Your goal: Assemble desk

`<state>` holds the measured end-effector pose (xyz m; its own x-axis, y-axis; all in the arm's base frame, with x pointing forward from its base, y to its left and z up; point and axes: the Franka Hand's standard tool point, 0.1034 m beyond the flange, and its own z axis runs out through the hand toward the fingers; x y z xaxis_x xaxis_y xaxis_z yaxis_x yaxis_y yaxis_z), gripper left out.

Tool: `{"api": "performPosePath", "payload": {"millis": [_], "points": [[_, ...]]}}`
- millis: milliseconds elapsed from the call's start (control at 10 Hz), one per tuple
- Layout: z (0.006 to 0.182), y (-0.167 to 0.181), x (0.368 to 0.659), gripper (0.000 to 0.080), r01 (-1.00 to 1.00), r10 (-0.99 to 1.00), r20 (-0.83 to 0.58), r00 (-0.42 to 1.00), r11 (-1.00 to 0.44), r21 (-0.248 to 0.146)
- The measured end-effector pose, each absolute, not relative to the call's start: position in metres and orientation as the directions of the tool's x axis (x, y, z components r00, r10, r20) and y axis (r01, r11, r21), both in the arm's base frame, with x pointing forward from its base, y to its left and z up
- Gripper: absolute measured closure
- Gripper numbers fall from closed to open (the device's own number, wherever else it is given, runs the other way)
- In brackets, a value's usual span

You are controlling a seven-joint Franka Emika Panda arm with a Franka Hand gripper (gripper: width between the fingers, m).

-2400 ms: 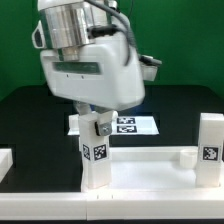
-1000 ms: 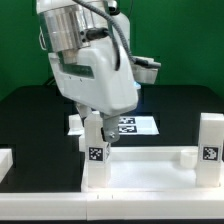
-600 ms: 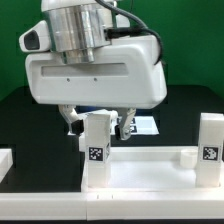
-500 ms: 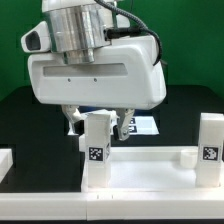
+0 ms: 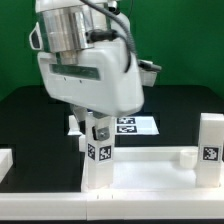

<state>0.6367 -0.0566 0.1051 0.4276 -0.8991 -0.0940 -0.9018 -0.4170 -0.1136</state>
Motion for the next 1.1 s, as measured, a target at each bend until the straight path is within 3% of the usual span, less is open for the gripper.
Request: {"api": "performPosePath", "payload": {"millis": [300, 500, 700, 800, 900, 1000, 1100], "points": [[0.104, -0.0604, 0.6346, 0.0507, -0.992, -0.975, -0.212, -0.063, 0.084, -0.092], [0.1038, -0.0596, 0.6337, 0.0506, -0.978, -0.958, -0.222, -0.183, 0.201, -0.061], [0.1038, -0.0596, 0.6325, 0.0506, -0.993, -0.975, -0.209, -0.077, 0.094, -0.072], [0.1059, -0.058, 0.631, 0.0506, -0.993, -0.979, -0.178, 0.103, -0.092, -0.069], [0.1086, -0.0548, 0.633, 0.0293, -0.96, -0.95, -0.142, 0.279, -0.269, -0.081], [0.1098, -0.0535, 0.6341, 0.0293, -0.964, -0.954, -0.144, 0.262, -0.251, -0.089], [0.1086, -0.0541, 0.6338, 0.0182, -0.96, -0.95, -0.143, 0.276, -0.266, -0.089]]}}
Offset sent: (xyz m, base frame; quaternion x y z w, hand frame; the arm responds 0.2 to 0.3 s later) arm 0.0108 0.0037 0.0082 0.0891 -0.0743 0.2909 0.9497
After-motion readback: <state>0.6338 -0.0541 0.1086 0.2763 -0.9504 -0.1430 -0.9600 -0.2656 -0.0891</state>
